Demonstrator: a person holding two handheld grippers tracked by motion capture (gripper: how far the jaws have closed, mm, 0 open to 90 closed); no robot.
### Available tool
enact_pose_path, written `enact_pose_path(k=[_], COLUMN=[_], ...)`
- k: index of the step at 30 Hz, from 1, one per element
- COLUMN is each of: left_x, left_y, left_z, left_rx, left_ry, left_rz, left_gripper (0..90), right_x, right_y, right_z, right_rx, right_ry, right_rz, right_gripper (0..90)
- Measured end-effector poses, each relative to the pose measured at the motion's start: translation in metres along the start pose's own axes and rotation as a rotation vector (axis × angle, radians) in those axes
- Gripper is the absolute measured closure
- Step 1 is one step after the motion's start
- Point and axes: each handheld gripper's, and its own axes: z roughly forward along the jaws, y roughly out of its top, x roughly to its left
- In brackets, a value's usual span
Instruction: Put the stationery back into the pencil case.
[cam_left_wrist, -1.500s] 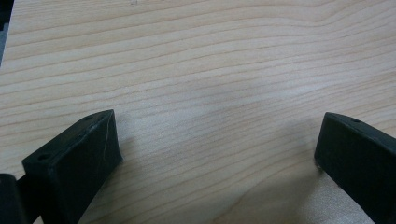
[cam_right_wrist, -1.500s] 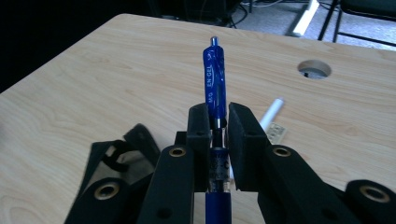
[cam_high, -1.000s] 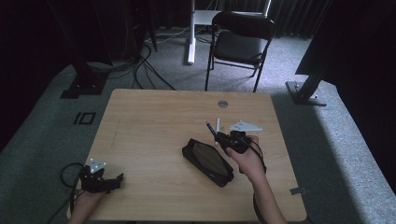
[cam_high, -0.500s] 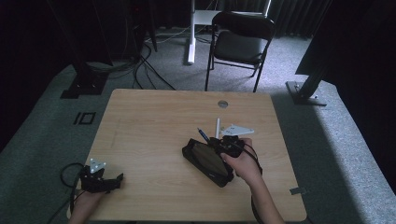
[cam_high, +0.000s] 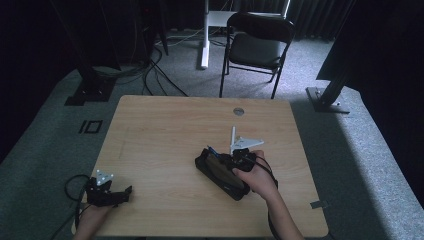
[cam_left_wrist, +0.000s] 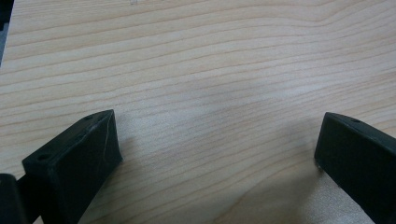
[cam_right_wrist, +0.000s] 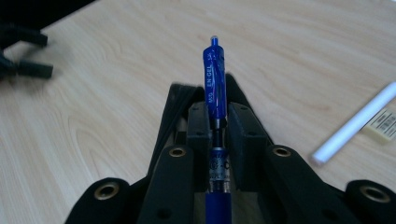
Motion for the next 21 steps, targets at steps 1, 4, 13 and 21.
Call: enact_pose_path(k=[1, 4, 13, 21], left_x=[0.000, 0.000, 0.000, 0.000], left_y=[0.000, 0.000, 0.000, 0.000], left_z=[0.000, 0.000, 0.000, 0.000], left_rx=[0.000, 0.000, 0.000, 0.000], left_ry=[0.000, 0.000, 0.000, 0.000], left_rz=[0.000, 0.000, 0.001, 0.001], left_gripper=[0.4, 0.3, 0.3, 0.4], right_x=[0.000, 0.002, 0.002, 0.004], right_y=[-0.001, -0.002, -0.005, -0.007], right_z=[0.001, 0.004, 0.014, 0.023], right_rx=[0.002, 0.024, 0.092, 0.142], right_ry=[-0.001, -0.001, 0.000, -0.021], right_rz=[-0.001, -0.015, -0.029, -0.029], right_gripper=[79.5, 79.5, 79.5, 79.5])
